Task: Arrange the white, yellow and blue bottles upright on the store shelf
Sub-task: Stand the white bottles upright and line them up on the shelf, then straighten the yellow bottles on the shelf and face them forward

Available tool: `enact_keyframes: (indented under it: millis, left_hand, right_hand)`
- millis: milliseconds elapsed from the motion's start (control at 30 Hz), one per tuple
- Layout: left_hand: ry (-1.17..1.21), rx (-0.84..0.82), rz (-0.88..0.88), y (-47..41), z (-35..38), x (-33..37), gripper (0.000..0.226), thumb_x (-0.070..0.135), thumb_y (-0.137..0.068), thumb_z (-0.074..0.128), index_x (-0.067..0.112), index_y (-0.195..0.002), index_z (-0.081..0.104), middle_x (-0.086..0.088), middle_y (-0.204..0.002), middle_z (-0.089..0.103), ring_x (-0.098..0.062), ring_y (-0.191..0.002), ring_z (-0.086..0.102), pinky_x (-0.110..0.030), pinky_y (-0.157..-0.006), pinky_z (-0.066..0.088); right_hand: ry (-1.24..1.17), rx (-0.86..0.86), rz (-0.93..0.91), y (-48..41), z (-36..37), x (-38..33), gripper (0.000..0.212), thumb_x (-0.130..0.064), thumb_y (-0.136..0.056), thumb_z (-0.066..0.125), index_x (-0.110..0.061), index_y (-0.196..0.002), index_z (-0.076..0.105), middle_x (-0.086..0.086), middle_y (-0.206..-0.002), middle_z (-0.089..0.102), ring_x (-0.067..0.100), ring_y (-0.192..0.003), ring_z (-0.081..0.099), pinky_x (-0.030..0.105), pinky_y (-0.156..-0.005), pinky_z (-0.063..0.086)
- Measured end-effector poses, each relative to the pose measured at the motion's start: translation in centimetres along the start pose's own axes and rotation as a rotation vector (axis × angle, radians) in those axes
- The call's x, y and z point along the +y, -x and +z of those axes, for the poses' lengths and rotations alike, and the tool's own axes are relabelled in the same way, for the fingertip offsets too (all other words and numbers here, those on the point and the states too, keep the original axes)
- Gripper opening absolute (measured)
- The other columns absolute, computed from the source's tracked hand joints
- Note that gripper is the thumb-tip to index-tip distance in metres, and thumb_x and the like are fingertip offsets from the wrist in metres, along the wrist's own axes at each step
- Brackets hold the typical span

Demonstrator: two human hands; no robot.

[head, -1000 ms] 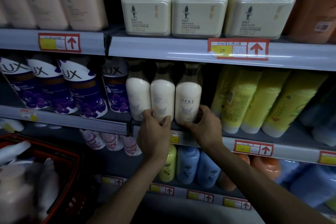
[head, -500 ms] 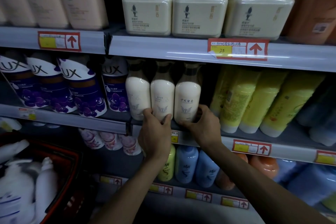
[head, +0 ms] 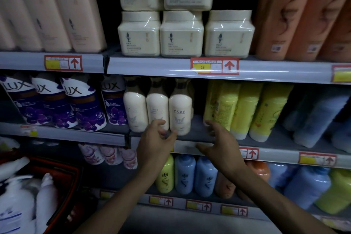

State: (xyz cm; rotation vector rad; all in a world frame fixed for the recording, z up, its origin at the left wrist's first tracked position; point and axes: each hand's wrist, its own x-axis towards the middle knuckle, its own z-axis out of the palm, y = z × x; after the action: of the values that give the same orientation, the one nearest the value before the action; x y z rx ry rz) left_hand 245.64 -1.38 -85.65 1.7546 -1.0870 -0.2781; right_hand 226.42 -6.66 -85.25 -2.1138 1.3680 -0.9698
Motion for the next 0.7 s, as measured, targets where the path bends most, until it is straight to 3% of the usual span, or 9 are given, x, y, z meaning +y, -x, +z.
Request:
enact_keyframes:
  millis: [233, 400, 567, 700]
  left_hand:
    - [0.189, -0.206, 0.137, 2.0, 3.1, 3.7, 0.036, 0.039, -0.087, 0.081, 0.034, -0.119, 0.066, 0.013, -0.101, 0.068, -0.002, -0.094, 0.067, -0.032, -0.084, 0.060]
    - [0.237, -0.206, 0.175, 0.9, 7.8, 5.6, 0.029, 0.020, -0.091, 0.078, 0.023, -0.118, 0.067, 0.011, -0.093, 0.068, -0.004, -0.088, 0.067, -0.037, -0.083, 0.061]
    - [0.220, -0.148, 0.187, -0.1, 11.5, 7.0, 0.048, 0.035, -0.084, 0.085, 0.031, -0.123, 0.058, 0.014, -0.100, 0.062, -0.003, -0.091, 0.063, -0.026, -0.076, 0.055]
    - [0.145, -0.103, 0.154, -0.5, 14.0, 6.9, 0.066, 0.052, -0.076, 0.086, 0.030, -0.130, 0.056, 0.011, -0.112, 0.062, -0.007, -0.098, 0.063, -0.037, -0.080, 0.059]
  right_hand:
    - [0.099, 0.008, 0.051, 1.0, -5.4, 0.7, 0.084, -0.036, -0.076, 0.089, -0.021, -0.148, 0.049, 0.005, -0.138, 0.059, 0.023, -0.123, 0.059, 0.034, -0.096, 0.051]
    - [0.099, 0.062, 0.109, 0.1, -6.6, 2.5, 0.064, -0.028, -0.080, 0.085, -0.019, -0.137, 0.058, 0.005, -0.123, 0.067, 0.022, -0.114, 0.064, 0.037, -0.089, 0.054]
    - [0.002, 0.045, 0.227, -1.0, -7.4, 3.8, 0.058, -0.028, -0.087, 0.081, -0.018, -0.139, 0.058, 0.004, -0.119, 0.070, 0.018, -0.103, 0.069, 0.044, -0.088, 0.060]
    - [-0.031, 0.031, 0.242, -1.2, -7.5, 3.9, 0.051, -0.021, -0.089, 0.077, -0.018, -0.137, 0.059, 0.002, -0.114, 0.071, 0.017, -0.098, 0.071, 0.046, -0.085, 0.061]
